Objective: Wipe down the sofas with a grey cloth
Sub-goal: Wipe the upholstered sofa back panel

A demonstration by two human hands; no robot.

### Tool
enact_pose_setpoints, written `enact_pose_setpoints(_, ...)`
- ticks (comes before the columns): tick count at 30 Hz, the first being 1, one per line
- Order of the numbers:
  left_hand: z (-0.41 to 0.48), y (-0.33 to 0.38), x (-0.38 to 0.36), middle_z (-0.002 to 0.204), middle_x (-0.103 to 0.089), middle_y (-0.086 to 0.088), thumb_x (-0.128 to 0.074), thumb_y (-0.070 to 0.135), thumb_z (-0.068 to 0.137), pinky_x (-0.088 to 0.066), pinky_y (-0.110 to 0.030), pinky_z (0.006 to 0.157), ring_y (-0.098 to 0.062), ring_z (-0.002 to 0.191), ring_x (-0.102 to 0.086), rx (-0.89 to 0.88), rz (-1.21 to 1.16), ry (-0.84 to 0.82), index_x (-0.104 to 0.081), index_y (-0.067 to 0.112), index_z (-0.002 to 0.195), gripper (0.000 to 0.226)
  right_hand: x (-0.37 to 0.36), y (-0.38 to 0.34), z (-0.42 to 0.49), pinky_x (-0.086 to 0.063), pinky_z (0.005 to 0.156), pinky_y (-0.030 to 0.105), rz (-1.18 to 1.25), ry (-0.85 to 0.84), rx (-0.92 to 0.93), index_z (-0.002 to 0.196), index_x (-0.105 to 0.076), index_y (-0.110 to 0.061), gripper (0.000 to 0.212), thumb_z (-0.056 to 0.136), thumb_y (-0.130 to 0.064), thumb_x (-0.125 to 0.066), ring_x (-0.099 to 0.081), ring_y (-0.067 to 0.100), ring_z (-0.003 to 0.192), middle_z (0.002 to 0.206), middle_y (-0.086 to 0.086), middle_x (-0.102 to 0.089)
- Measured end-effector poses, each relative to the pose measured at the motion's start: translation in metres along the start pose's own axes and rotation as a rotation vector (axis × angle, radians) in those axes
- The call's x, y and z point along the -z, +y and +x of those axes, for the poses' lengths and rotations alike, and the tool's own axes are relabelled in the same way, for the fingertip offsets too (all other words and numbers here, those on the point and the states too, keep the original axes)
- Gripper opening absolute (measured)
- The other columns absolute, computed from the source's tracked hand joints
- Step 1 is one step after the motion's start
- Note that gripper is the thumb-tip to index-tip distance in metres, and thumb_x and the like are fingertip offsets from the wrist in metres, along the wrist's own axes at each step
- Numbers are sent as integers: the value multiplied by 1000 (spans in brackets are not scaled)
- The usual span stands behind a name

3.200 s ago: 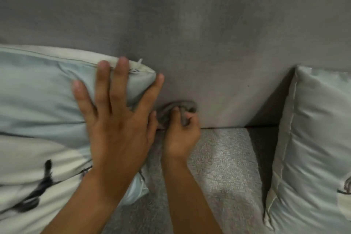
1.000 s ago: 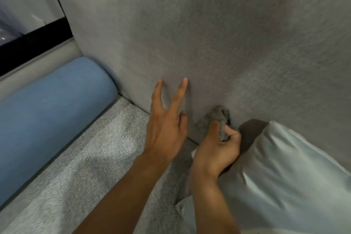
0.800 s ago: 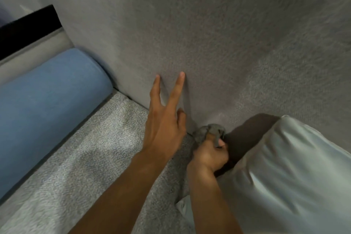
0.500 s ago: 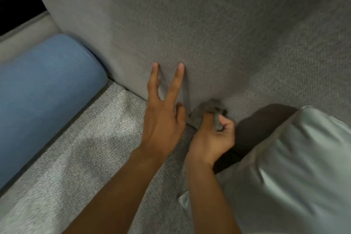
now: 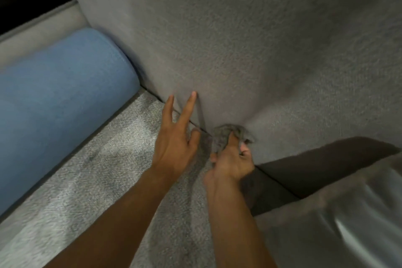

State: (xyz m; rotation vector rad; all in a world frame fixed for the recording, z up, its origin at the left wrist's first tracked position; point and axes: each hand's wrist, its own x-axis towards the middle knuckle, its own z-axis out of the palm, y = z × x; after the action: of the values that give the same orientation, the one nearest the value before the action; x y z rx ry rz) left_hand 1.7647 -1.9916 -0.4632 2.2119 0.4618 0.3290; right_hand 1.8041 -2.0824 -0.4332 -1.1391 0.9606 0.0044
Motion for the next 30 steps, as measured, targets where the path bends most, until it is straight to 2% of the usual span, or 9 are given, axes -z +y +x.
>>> enact_pose_setpoints(2, -3, -28, -3, 168, -10, -20, -55, 41, 99, -37, -55, 115, -33, 146, -35, 95, 196, -30, -4, 50, 160, 80, 0, 5, 3, -47, 49, 27, -16, 6, -8, 111, -62, -5, 24, 91, -14, -72, -58, 28, 92, 122, 22, -65)
enact_pose_setpoints(4, -9, -51, -6, 166, -16, -22, -47, 54, 99, -22, -64, 121, -35, 154, -20, 138, 371, -73, -5, 48, 161, 74, 2, 6, 6, -45, 46, 23, -27, -3, -10, 115, -62, -4, 28, 91, -14, -72, -58, 27, 93, 122, 20, -65)
enact_pose_setpoints(8, -18, -70, -18, 166, -9, -19, -28, 62, 103, 3, -60, 125, -35, 157, -3, 94, 550, -108, -25, 46, 157, 57, 9, 17, 14, -40, 40, 22, -148, -36, -40, 113, -64, -9, 21, 94, -17, -68, -62, 17, 65, 98, 13, -71)
enact_pose_setpoints(11, -16, -74, -25, 166, -10, -19, -27, 64, 101, 8, -61, 123, -34, 157, -1, 101, 575, -87, -31, 47, 155, 57, 0, 26, 16, -36, 37, 19, -194, -46, -114, 108, -65, -9, 16, 96, -20, -65, -48, 9, 38, 74, 5, -65)
enact_pose_setpoints(15, -16, -80, -28, 167, -11, -20, -24, 69, 101, 5, -66, 122, -34, 157, -1, 95, 611, -74, -30, 49, 154, 58, -23, 25, 0, -44, 41, 19, -137, -188, -188, 103, -66, -9, 23, 94, -29, -67, -45, 8, 40, 63, -1, -62)
enact_pose_setpoints(17, -16, -80, -28, 168, -8, -20, -19, 72, 100, 5, -67, 121, -35, 158, 1, 102, 627, -82, -27, 50, 156, 60, -30, 26, -15, -39, 38, 19, -69, -266, -199, 105, -67, -11, 19, 94, -27, -68, -40, 9, 42, 67, 1, -59)
enact_pose_setpoints(22, -16, -80, -28, 169, -8, -20, -18, 71, 101, 2, -68, 120, -35, 158, -1, 93, 637, -78, -27, 49, 156, 61, -33, 29, -15, -45, 42, 18, -64, -140, -279, 108, -68, -14, 19, 93, -26, -70, -42, 8, 46, 82, 0, -63)
enact_pose_setpoints(27, -15, -82, -30, 168, -11, -21, -21, 70, 102, 2, -69, 121, -35, 158, 0, 88, 631, -58, -29, 49, 155, 58, -46, 14, -32, -31, 35, 18, -116, -302, -39, 101, -69, -10, 15, 91, -20, -72, -38, 5, 38, 59, -5, -64)
enact_pose_setpoints(30, -15, -81, -29, 168, -10, -20, -21, 70, 101, 4, -68, 121, -35, 158, 0, 87, 638, -63, -27, 49, 156, 59, -42, 26, -25, -35, 39, 19, -52, -256, -63, 100, -70, -9, 13, 88, -13, -74, -41, 6, 44, 67, -2, -69)
